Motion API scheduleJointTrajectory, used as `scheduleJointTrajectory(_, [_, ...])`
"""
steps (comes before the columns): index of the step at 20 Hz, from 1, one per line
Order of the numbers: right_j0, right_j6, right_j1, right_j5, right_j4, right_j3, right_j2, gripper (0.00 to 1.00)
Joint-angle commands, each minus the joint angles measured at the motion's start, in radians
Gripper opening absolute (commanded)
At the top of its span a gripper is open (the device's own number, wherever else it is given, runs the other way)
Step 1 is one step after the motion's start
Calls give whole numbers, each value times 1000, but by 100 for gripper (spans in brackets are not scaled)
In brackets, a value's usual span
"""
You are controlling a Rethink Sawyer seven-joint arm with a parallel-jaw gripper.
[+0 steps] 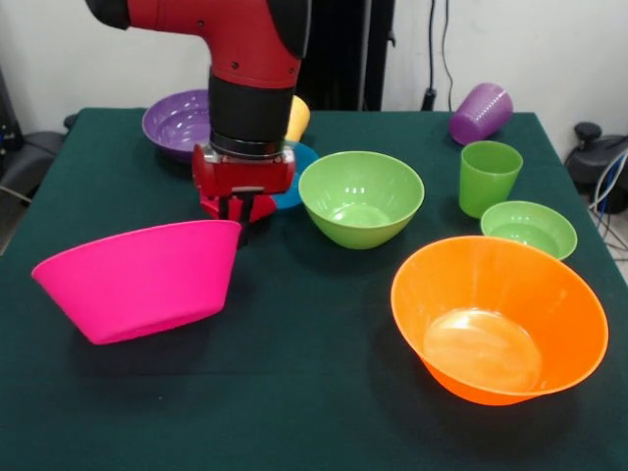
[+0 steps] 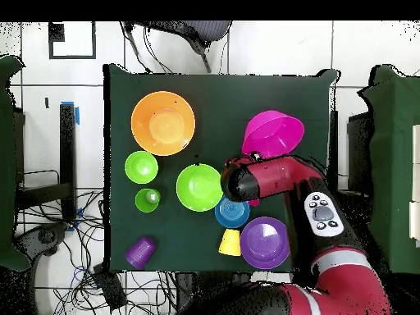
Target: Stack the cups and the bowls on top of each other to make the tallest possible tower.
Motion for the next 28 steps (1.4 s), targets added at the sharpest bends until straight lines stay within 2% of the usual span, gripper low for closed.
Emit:
scheduleJointTrajectory(1, [-47, -201, -28, 198, 30, 40, 144, 0])
scheduleJointTrajectory(7, [-79, -247, -100, 303, 71, 74, 190, 0])
scheduleJointTrajectory(16, [-58, -269, -257, 478, 103, 111, 217, 0])
scheduleJointTrajectory(19, [-66, -277, -309, 506, 99, 143, 226, 0])
scheduleJointTrajectory(28, [-75, -296, -360, 577, 63, 163, 247, 0])
